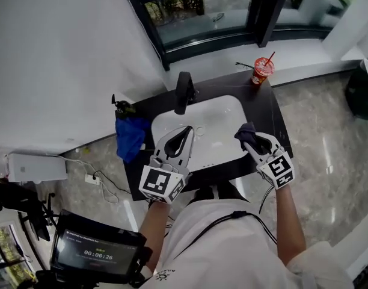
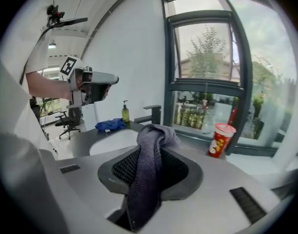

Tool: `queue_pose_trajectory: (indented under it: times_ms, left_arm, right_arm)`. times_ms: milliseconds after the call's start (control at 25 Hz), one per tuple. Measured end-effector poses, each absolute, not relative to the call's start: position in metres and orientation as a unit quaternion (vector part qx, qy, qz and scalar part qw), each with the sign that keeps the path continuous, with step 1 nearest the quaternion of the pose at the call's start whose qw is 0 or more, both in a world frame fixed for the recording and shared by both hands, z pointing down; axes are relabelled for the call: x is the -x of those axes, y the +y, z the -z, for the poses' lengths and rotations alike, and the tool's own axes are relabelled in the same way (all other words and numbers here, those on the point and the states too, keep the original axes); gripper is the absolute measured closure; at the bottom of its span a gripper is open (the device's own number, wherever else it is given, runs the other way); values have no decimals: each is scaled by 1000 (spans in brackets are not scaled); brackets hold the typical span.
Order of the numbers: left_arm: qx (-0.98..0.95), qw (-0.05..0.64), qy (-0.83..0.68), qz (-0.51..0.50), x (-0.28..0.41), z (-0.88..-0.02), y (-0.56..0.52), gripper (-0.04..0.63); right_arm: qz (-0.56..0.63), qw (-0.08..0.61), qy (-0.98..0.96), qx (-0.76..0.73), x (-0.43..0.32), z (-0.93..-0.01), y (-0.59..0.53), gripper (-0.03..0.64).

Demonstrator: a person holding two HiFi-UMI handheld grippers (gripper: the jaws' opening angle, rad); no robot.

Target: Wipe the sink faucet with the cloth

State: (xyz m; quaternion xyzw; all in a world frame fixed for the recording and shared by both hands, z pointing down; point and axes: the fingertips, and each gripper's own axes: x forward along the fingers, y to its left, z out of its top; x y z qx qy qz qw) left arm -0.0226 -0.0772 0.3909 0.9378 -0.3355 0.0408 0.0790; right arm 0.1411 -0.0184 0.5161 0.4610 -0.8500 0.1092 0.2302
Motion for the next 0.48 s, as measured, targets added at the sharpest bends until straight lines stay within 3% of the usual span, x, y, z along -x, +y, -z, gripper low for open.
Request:
queue_pose_trajectory:
  times_ms: [240, 480]
  left_arm:
    - [-953, 83, -288, -43, -17, -395, -56, 601]
    - [-959, 89, -263, -60, -35, -405, -42, 601]
  right_arm:
    - [-150, 245, -768, -573, -227, -563, 6, 502]
    - [-224, 276, -737, -574, -255, -636, 18, 502]
